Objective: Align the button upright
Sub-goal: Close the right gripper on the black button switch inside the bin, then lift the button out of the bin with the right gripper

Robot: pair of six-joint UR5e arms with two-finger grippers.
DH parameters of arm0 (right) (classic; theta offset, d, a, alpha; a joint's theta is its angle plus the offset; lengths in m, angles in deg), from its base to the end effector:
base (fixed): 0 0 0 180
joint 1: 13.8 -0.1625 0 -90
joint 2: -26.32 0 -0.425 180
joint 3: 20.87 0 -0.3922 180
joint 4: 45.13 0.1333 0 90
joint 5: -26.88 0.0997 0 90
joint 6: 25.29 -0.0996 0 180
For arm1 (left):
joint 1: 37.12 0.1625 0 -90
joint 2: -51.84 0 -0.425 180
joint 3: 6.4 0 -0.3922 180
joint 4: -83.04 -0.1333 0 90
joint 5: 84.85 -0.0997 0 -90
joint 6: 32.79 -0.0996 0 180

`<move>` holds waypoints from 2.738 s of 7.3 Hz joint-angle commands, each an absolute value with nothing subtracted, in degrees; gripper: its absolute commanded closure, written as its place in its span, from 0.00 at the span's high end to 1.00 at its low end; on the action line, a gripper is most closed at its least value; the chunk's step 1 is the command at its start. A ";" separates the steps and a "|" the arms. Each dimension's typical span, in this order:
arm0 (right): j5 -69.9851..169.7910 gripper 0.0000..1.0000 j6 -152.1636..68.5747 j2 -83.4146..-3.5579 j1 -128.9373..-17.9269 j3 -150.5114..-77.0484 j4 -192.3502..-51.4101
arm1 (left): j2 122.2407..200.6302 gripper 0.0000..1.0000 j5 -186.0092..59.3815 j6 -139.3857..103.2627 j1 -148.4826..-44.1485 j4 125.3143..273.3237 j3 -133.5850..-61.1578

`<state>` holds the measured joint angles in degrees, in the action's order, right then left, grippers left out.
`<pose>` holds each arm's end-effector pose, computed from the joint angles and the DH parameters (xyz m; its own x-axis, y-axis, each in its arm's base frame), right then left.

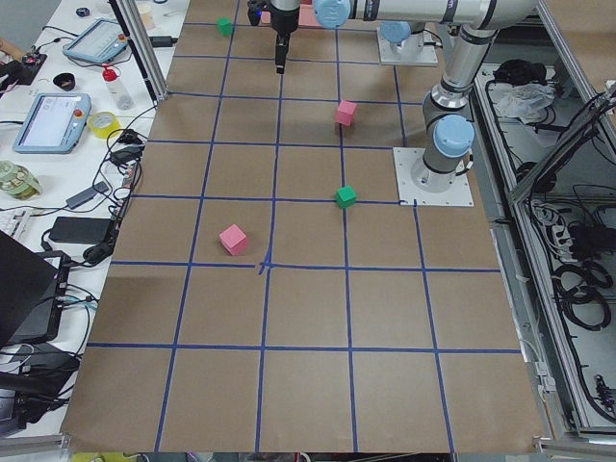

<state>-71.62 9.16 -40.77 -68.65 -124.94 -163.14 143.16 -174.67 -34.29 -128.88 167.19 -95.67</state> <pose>-0.2265 -0.5277 0.2052 -0.9995 -0.0029 0.0322 0.0040 0.9774 0.2112 -0.1492 -0.5060 0.4933 -0.9984 0.0570 0.0007 0.0567 0.9942 -0.0917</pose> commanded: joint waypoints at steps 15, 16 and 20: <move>-71.47 0.00 7.67 -45.99 -69.43 -122.75 -161.77 | 143.16 1.00 -174.58 -34.29 -128.79 167.15 -95.61; -71.12 0.00 7.67 -47.58 -71.09 -120.82 -160.72 | 143.16 1.00 -174.58 -34.29 -128.79 167.15 -95.61; -65.50 0.00 -7.75 -48.82 -87.40 -114.04 -154.92 | 143.16 1.00 -174.58 -34.29 -128.79 167.15 -95.61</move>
<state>-67.70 -0.88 -48.62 -81.40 -115.36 -156.21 143.16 -174.58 -34.29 -128.79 167.15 -95.61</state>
